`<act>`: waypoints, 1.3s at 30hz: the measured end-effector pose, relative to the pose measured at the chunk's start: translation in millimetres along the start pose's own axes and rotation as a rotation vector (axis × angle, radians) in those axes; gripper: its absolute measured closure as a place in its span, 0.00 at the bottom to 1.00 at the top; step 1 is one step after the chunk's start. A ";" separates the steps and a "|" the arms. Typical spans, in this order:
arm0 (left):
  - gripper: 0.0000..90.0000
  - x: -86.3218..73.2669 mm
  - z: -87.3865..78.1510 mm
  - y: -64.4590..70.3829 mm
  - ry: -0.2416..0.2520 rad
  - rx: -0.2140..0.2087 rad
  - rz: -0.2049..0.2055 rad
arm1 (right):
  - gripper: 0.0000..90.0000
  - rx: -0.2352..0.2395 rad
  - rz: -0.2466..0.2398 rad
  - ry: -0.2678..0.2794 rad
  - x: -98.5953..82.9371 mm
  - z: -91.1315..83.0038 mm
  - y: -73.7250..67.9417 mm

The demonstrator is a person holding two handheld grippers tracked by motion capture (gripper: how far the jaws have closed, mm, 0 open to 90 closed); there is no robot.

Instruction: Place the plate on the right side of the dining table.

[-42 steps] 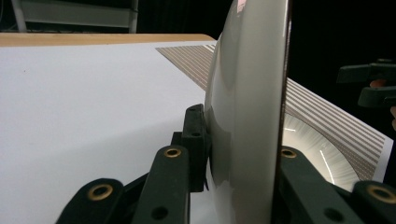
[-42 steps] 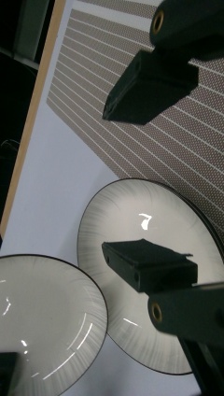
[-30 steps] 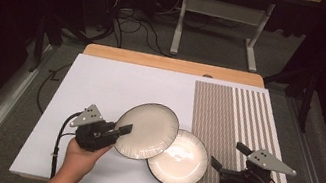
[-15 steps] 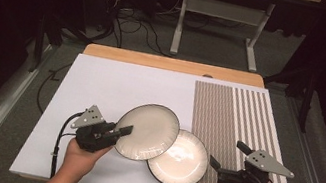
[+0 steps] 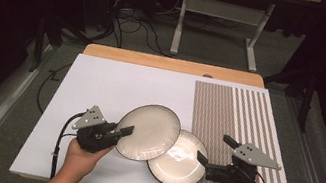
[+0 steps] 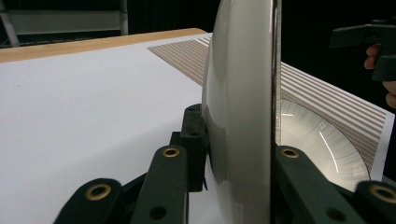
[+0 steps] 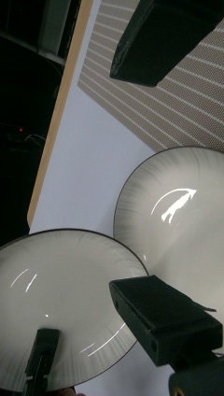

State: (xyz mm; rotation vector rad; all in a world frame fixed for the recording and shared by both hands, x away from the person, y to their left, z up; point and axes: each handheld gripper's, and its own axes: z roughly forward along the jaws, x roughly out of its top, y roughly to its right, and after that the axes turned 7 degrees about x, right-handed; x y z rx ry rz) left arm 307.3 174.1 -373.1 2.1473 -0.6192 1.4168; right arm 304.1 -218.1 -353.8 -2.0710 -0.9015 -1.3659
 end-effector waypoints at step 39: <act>0.83 -1.2 1.3 2.5 -0.001 -0.014 0.025 | 0.24 0.205 0.107 -0.119 13.8 98.6 -11.7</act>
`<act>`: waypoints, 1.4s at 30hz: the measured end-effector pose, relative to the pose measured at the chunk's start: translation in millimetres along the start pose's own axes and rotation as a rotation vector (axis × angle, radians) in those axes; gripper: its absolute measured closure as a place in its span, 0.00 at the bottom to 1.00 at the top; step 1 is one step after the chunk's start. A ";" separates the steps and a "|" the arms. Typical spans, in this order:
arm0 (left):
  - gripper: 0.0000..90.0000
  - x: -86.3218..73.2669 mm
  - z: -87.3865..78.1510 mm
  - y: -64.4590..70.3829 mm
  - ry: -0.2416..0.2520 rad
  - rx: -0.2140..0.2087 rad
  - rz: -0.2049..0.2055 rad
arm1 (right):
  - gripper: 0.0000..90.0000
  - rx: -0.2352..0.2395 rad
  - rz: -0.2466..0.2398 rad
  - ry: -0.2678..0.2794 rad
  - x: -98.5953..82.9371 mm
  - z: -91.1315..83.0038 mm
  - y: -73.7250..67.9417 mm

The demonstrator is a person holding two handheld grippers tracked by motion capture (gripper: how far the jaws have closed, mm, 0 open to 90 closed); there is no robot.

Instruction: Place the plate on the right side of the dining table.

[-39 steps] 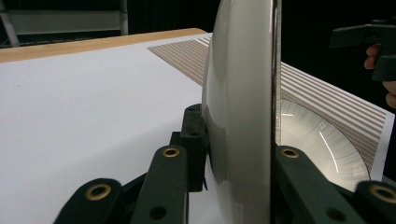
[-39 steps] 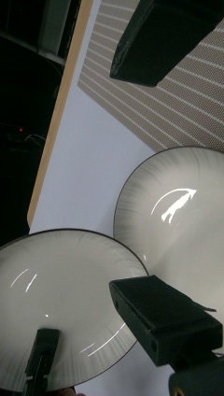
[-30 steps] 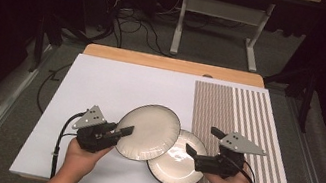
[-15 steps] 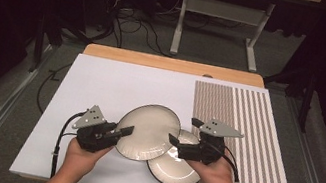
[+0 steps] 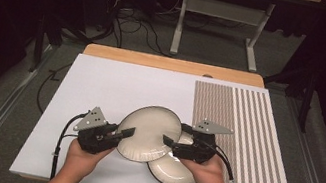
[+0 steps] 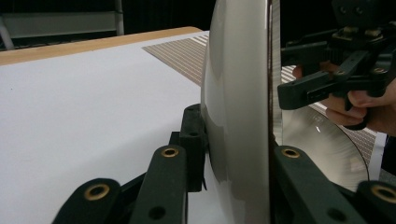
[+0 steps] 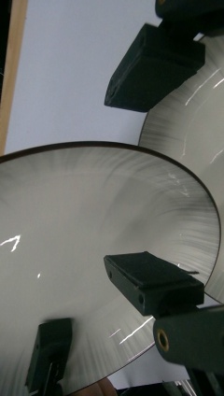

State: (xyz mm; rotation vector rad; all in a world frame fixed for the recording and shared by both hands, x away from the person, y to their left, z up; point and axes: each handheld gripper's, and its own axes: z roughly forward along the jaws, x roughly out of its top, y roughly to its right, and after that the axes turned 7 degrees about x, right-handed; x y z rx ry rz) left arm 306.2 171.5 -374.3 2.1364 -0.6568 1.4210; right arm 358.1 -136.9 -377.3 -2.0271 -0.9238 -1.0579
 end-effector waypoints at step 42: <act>0.82 -2.9 0.0 -6.2 -0.028 -0.013 -0.050 | 0.94 0.073 0.173 0.031 -10.2 -2.5 12.8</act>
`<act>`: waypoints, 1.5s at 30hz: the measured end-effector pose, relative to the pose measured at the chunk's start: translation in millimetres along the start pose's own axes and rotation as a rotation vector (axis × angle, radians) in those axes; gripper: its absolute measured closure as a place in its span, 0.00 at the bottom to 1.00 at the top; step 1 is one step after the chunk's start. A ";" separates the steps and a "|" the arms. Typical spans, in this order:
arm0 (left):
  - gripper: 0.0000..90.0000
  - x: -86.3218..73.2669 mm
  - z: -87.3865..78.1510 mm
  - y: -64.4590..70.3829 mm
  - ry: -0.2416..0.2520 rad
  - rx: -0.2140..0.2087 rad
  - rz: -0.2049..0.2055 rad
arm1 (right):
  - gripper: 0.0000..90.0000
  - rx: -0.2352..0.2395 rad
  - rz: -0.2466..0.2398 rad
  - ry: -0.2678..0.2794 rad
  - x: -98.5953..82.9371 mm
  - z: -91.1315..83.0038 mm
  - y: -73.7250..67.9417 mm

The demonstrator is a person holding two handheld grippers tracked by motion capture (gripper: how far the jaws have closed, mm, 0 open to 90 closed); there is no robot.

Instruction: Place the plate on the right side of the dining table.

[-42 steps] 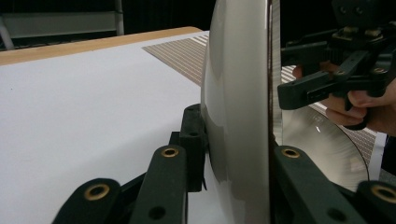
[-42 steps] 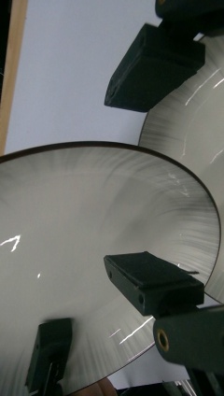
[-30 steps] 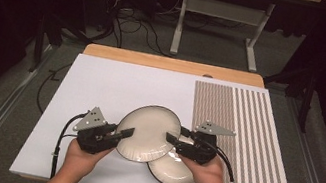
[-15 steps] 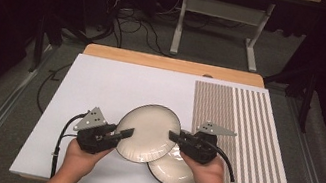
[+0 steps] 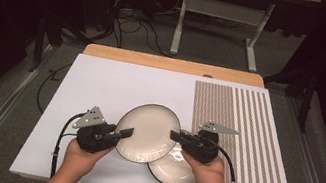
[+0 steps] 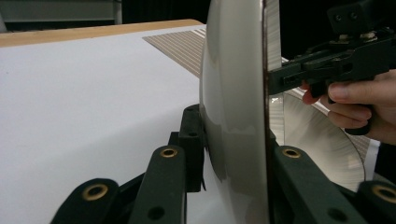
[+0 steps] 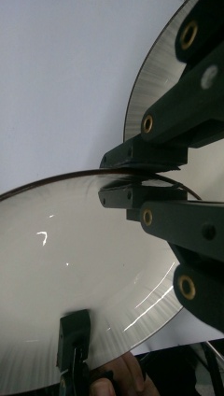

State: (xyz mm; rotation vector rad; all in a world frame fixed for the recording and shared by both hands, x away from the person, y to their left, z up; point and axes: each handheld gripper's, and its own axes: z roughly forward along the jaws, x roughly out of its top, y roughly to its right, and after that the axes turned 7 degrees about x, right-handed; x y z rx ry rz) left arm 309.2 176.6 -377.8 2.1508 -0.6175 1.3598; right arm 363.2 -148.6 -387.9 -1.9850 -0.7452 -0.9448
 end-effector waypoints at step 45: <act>0.87 55.8 89.1 48.1 -0.012 -0.064 0.010 | 0.97 -0.230 -0.091 0.127 15.9 -108.2 25.0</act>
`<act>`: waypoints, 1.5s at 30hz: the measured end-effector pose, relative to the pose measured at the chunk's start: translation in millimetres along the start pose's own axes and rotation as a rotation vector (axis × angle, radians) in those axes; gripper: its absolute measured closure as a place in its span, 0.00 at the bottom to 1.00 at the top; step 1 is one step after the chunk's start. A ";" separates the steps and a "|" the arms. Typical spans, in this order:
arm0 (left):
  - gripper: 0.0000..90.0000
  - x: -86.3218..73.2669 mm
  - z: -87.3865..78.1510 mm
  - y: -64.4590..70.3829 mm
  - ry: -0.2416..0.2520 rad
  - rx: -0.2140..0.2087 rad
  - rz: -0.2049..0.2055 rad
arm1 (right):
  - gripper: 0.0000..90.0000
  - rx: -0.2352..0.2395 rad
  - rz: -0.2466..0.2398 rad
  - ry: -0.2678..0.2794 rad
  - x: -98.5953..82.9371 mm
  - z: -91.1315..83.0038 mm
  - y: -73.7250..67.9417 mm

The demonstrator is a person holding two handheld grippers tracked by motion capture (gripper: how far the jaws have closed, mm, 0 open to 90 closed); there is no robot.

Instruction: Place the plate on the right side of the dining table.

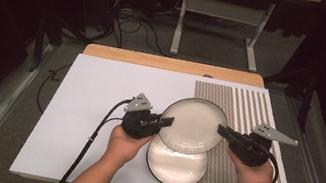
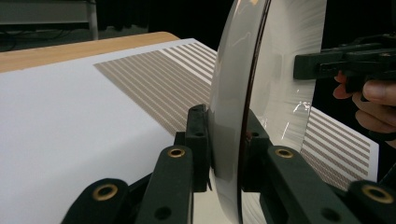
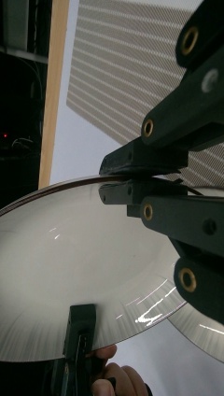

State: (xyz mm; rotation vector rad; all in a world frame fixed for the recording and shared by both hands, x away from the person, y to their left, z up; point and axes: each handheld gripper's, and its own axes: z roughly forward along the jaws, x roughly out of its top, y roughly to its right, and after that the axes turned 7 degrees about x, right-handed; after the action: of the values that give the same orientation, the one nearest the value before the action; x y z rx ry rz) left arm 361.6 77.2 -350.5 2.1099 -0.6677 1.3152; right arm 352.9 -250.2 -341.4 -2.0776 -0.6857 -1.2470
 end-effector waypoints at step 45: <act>0.84 17.4 149.4 57.5 -0.153 -0.047 0.041 | 0.97 -0.219 0.132 0.018 -44.7 -80.0 94.9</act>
State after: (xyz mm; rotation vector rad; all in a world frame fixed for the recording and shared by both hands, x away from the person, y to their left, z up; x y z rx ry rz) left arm 424.6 -68.5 -377.5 2.1849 -0.8016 1.1561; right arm 353.6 -377.8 -374.7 -2.2452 -0.4107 -1.3124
